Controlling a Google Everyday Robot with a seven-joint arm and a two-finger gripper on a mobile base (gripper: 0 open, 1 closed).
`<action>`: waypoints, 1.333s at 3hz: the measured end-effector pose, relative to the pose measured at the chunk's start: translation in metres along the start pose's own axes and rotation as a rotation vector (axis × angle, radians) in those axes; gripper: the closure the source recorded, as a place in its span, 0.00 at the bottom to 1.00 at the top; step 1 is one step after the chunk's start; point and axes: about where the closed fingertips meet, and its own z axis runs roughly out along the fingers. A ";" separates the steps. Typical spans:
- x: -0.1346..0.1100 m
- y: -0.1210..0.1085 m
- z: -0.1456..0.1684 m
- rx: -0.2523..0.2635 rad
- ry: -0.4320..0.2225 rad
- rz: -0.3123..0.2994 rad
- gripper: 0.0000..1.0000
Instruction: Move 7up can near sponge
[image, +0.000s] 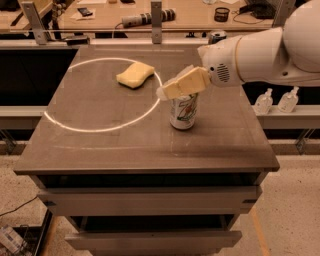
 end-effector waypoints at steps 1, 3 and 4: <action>0.014 0.013 0.013 -0.031 0.024 0.043 0.00; 0.027 0.010 0.017 -0.033 0.029 0.027 0.00; 0.047 0.002 0.020 -0.035 0.054 0.016 0.00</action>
Offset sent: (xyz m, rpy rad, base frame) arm -0.0053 0.0099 -0.0164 0.0093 0.0483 0.0064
